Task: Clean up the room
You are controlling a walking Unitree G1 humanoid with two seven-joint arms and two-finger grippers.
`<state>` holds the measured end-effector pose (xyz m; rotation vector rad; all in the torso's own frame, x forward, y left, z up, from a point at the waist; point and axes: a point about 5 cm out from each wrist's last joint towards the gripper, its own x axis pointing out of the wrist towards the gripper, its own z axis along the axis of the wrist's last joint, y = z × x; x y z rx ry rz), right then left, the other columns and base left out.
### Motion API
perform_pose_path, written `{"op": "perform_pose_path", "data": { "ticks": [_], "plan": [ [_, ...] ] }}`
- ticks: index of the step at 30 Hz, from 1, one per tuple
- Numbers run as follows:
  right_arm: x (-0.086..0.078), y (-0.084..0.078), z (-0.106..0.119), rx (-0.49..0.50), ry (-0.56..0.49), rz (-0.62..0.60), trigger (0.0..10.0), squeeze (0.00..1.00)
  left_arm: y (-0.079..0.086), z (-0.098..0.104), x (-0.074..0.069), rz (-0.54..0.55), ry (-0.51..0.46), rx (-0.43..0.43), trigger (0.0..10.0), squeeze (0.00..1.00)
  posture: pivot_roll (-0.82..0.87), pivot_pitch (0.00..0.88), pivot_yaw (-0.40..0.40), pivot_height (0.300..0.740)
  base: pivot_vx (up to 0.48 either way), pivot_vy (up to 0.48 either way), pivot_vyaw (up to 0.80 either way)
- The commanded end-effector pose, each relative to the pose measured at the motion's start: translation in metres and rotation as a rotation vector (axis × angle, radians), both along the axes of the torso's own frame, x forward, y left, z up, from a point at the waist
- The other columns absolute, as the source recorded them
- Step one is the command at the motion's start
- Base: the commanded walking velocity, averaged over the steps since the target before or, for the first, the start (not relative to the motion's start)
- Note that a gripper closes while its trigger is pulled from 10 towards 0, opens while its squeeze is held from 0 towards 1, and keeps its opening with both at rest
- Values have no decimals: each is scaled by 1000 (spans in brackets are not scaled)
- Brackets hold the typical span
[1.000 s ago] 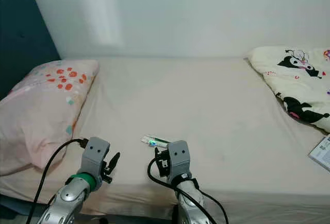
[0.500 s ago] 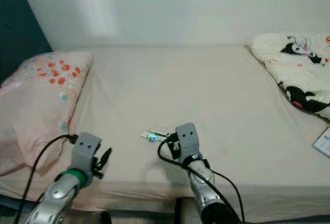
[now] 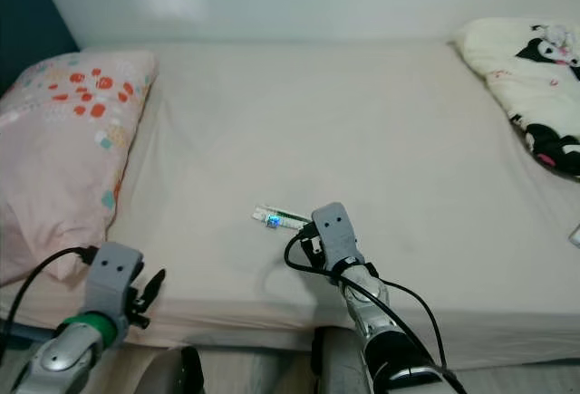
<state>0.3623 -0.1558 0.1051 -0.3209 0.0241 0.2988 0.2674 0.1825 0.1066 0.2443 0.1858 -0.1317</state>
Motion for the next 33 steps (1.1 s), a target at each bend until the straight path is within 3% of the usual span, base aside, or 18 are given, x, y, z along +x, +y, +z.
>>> {"op": "perform_pose_path", "data": {
  "ticks": [1, 3, 4, 6, 7, 8, 16, 22, 30, 31, 33],
  "plan": [
    [-1, 0, -3, -69, 0, 11, 10000, 1000, 4, -2, -7, 9, 27, -3, 10000, 0, 23, 299, 146, 595, 0, 0, 0],
    [2, -1, 0, -128, -15, 10, 10000, 1000, 4, 0, -8, 11, 29, -3, 10000, 0, 32, 315, 148, 595, 0, 0, 0],
    [5, -4, 5, -211, -35, 16, 10000, 1000, 4, 3, -12, 12, 31, -4, 10000, 0, 39, 326, 149, 595, 0, 0, 0],
    [6, -4, 8, -237, -46, 21, 10000, 1000, 5, 4, -15, 13, 34, -4, 10000, 0, 45, 335, 151, 595, 0, 0, 0],
    [8, -5, 11, -263, -59, 26, 10000, 631, 5, 4, -16, 14, 36, -4, 10000, 0, 47, 338, 151, 595, 0, 0, 0],
    [10, -5, 14, -298, -74, 30, 10000, 0, 5, 5, -18, 15, 39, -4, 10000, 0, 54, 347, 154, 595, 0, 0, 0],
    [20, -3, 31, -378, -110, 49, 10000, 0, 9, 12, -29, 24, 59, 5, 10000, 0, 101, 375, 163, 595, 0, 0, 0],
    [24, -2, 33, -446, -80, 46, 10000, 0, 15, 17, -36, 50, 72, 19, 10000, 0, 136, 386, 162, 595, 0, 0, 0],
    [28, 1, 37, -456, -57, 44, 10000, 0, 22, 21, -46, 71, 90, 36, 10000, 0, 182, 390, 161, 595, 0, 0, 0],
    [28, 2, 36, -428, -36, 47, 3373, 0, 23, 22, -49, 78, 89, 39, 10000, 0, 197, 388, 158, 595, 0, 0, 0],
    [28, 3, 35, -414, -26, 45, 2902, 0, 24, 23, -49, 83, 88, 41, 10000, 0, 197, 388, 158, 595, 0, 0, 0]
  ]
}}
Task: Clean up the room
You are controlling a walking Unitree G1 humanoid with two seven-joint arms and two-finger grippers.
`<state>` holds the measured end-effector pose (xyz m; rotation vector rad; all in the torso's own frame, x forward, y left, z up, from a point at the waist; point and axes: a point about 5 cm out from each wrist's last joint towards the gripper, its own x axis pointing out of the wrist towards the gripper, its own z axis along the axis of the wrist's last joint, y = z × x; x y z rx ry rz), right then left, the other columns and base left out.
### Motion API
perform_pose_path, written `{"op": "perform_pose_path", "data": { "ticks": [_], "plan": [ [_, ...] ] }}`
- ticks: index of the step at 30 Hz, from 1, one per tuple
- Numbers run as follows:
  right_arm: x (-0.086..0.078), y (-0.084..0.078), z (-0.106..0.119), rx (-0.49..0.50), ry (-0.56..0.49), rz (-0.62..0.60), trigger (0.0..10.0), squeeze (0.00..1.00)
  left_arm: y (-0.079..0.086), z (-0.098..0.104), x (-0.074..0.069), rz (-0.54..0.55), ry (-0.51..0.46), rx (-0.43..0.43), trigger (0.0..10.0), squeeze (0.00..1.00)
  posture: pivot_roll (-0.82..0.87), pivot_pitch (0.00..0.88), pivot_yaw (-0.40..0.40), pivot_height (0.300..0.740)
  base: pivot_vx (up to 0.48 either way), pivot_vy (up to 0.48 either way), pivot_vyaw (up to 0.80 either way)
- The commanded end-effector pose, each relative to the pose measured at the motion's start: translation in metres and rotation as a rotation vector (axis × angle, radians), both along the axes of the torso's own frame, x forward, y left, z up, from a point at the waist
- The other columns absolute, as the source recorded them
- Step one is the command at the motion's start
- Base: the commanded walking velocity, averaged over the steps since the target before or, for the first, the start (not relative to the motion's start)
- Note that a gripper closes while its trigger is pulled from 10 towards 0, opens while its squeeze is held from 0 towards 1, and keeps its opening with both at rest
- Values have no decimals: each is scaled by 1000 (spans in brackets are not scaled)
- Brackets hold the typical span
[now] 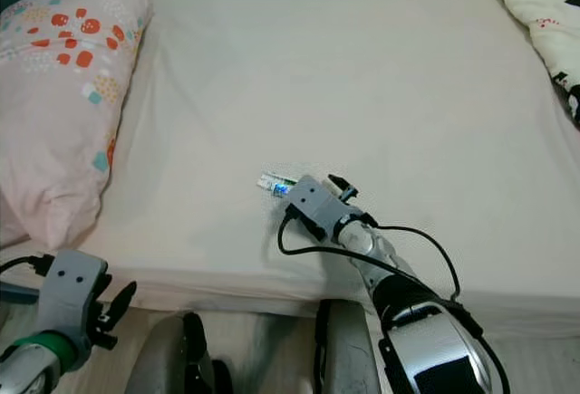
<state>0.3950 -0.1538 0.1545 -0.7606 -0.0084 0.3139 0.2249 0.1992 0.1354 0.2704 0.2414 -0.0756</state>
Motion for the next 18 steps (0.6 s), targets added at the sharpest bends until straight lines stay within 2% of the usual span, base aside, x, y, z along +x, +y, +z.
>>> {"op": "perform_pose_path", "data": {
  "ticks": [1, 13, 18],
  "plan": [
    [-4, 1, -15, 21, 74, -9, 0, 0, 8, -5, -8, 30, 42, 7, 10000, 0, 206, 387, 155, 595, 0, 0, 0],
    [-4, 0, -20, 124, 172, -47, 0, 0, 11, -4, -12, 52, 53, 9, 10000, 0, 215, 379, 150, 595, 0, 0, 0],
    [-5, -4, -24, 213, 237, -69, 0, 0, 9, -4, -10, 53, 51, 4, 10000, 0, 203, 374, 147, 595, 0, 0, 0]
  ]
}}
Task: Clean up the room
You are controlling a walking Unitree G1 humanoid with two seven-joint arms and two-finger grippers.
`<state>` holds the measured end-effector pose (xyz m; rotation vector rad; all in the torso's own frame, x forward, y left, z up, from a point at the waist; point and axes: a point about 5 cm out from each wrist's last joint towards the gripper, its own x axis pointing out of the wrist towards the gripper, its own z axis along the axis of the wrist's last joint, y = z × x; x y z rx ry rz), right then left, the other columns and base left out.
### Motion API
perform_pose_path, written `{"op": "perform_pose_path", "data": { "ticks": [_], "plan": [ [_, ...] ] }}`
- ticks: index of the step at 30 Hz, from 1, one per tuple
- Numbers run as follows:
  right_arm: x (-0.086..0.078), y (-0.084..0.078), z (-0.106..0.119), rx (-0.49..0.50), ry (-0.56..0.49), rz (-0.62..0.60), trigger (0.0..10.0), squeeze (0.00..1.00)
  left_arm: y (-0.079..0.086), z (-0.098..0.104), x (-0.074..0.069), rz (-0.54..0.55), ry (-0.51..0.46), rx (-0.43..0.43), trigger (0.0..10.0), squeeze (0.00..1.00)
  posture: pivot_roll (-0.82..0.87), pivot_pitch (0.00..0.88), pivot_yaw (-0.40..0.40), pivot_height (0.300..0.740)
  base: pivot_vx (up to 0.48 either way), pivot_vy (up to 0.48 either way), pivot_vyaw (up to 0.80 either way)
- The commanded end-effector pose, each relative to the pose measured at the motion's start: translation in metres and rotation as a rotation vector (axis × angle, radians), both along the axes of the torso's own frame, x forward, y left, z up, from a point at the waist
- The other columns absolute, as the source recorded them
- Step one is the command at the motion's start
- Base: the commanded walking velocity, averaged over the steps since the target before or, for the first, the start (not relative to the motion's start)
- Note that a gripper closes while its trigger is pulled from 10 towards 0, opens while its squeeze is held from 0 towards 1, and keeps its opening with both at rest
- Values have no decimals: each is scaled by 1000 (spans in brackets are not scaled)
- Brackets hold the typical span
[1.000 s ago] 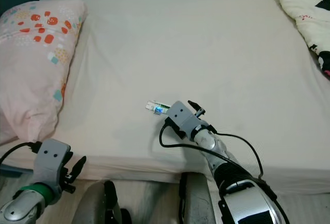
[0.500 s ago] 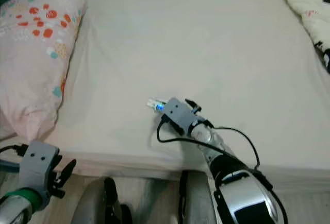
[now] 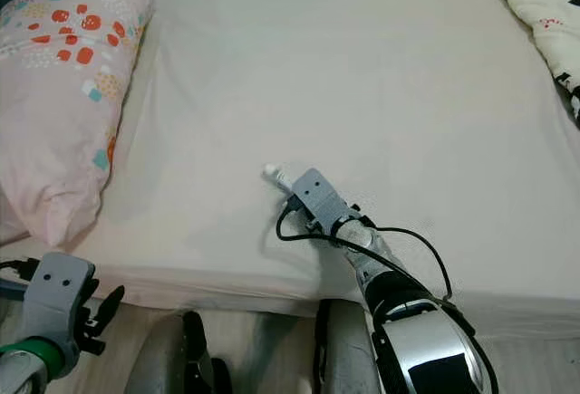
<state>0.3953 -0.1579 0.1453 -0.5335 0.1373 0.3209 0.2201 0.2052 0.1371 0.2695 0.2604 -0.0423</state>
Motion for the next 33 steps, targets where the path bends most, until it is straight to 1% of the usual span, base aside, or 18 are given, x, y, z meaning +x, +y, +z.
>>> {"op": "perform_pose_path", "data": {
  "ticks": [1, 5, 8, 9, 11, 13, 14, 16, 17, 20, 21, 23, 24, 25, 27, 28, 30, 33],
  "plan": [
    [-5, -1, -15, 27, 79, -14, 0, 0, 3, -6, -4, 18, 37, -2, 10000, 0, 202, 373, 146, 595, 0, 0, 0],
    [-3, -4, -8, 108, 63, -29, 0, 0, 0, -7, -1, 15, 31, -10, 10000, 0, 191, 361, 139, 595, 0, 0, 0],
    [3, 3, 11, 217, -9, 19, 0, 0, -4, -8, 5, 13, 18, -24, 10000, 0, 162, 338, 126, 595, 0, 0, 0],
    [3, 3, 11, 217, -9, 19, 0, 0, -4, -8, 5, 13, 18, -24, 10000, 0, 162, 338, 126, 595, 0, 0, 0],
    [6, 13, 35, 321, -126, 91, 0, 0, -11, -8, 15, 5, -10, -41, 10000, 0, 121, 293, 101, 595, 0, 0, 0],
    [7, 14, 42, 353, -164, 109, 0, 0, -14, -8, 20, 1, -19, -46, 10000, 0, 116, 287, 98, 595, 0, 0, 0],
    [6, 16, 50, 407, -217, 119, 824, 0, -17, -7, 24, -7, -37, -46, 10000, 0, 100, 272, 89, 595, 0, 0, 0],
    [5, 16, 54, 439, -246, 121, 824, 0, -20, -6, 27, -12, -47, -46, 10000, 0, 94, 265, 86, 595, 0, 0, 0],
    [2, 17, 55, 475, -285, 129, 10000, 0, -23, -5, 31, -21, -62, -46, 10000, 0, 70, 241, 77, 595, 0, 0, 0],
    [-20, 22, 49, 600, -377, 124, 10000, 0, -37, 3, 41, -68, -124, -53, 10000, 0, 39, 208, 69, 595, 0, 0, 0],
    [-20, 22, 49, 600, -377, 124, 10000, 0, -37, 3, 41, -68, -124, -53, 10000, 0, 39, 208, 69, 595, 0, 0, 0],
    [-41, 23, 33, 631, -397, 77, 10000, 0, -46, 9, 47, -103, -164, -62, 10000, 0, -4, 166, 67, 595, 0, 0, 0],
    [-53, 24, 21, 649, -387, 44, 10000, 0, -52, 12, 50, -123, -184, -63, 10000, 0, -33, 139, 70, 595, 0, 0, 0],
    [-53, 24, 21, 649, -387, 44, 10000, 0, -52, 12, 50, -123, -184, -63, 10000, 0, -33, 139, 70, 595, 0, 0, 0],
    [-71, 24, 1, 690, -355, -11, 10000, 0, -59, 16, 56, -147, -208, -73, 10000, 0, -62, 114, 74, 595, 0, 0, 0],
    [-71, 24, 1, 690, -355, -11, 10000, 0, -59, 16, 56, -147, -208, -73, 10000, 0, -62, 114, 74, 595, 0, 0, 0],
    [-92, 23, -30, 686, -301, -93, 10000, 0, -69, 21, 70, -167, -245, -101, 10000, 0, -95, 80, 77, 595, 0, 0, 0],
    [-93, 22, -34, 672, -296, -105, 10000, 0, -71, 22, 75, -169, -253, -106, 10000, 0, -105, 69, 77, 595, 0, 0, 0]
  ]
}}
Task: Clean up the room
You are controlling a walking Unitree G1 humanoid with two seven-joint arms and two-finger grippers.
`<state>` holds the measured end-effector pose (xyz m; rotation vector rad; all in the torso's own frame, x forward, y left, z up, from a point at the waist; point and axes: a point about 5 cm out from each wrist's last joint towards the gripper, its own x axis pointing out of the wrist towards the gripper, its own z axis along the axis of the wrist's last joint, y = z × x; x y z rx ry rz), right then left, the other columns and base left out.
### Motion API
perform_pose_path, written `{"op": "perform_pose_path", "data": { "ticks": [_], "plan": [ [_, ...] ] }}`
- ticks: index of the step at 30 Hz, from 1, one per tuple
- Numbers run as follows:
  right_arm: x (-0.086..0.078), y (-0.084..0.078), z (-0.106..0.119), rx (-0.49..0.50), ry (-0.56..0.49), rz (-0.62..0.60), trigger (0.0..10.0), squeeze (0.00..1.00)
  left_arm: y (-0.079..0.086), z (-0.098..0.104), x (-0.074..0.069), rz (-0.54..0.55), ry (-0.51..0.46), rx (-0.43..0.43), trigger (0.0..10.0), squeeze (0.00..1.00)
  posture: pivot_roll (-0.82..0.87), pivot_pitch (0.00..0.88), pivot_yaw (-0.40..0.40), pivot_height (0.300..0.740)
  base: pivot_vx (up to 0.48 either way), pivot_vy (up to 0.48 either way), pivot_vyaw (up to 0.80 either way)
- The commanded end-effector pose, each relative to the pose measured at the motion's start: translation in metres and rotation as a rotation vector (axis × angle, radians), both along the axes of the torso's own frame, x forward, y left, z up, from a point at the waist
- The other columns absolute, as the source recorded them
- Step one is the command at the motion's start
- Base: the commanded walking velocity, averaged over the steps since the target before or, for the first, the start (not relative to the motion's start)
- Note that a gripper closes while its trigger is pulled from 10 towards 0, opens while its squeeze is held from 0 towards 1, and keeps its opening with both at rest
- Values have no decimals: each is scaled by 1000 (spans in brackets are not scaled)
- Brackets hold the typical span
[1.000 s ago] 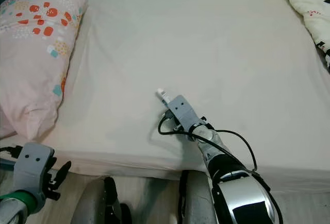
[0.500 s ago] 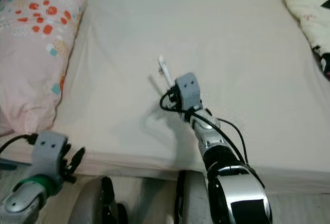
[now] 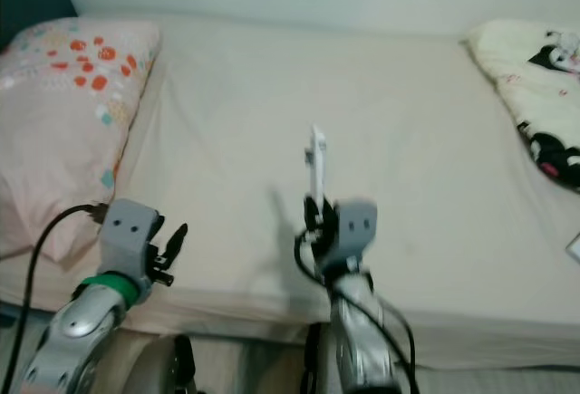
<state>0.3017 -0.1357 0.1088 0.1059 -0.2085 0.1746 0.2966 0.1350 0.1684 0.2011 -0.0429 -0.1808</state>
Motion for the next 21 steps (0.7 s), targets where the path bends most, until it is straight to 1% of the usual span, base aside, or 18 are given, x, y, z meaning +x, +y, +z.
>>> {"op": "perform_pose_path", "data": {
  "ticks": [1, 3, 4, 6, 12, 14, 16, 21],
  "plan": [
    [0, -1, 3, -7, -19, -18, 10000, 0, -2, -9, 1, -5, 23, -13, 10000, 0, -107, 65, 78, 595, 0, 0, 0],
    [1, -4, 8, -24, -40, -35, 10000, 0, -5, -8, 6, -7, 14, -15, 10000, 0, -111, 50, 76, 605, 0, 0, 0],
    [1, -4, 8, -24, -40, -35, 10000, 0, -5, -8, 6, -7, 14, -15, 10000, 0, -111, 50, 76, 605, 0, 0, 0],
    [3, -6, 14, -37, -53, -50, 10000, 0, -8, -7, 10, -11, 8, -17, 10000, 0, -112, 43, 75, 615, 0, 0, 0],
    [4, -6, 23, -53, -44, -62, 10000, 0, -13, -8, 15, -20, -6, -24, 10000, 0, -105, 25, 67, 635, 0, 0, 0],
    [5, -7, 24, -55, -44, -62, 10000, 0, -13, -9, 17, -19, -9, -28, 10000, 0, -102, 20, 65, 640, 0, 0, 0],
    [7, -5, 24, -59, -42, -61, 10000, 0, -15, -9, 20, -18, -16, -38, 10000, 0, -102, 14, 64, 655, 0, 0, 0],
    [7, -3, 23, -60, -38, -52, 10000, 0, -17, -10, 20, -18, -17, -40, 10000, 0, -102, 8, 62, 675, 0, 0, 0]
  ]
}}
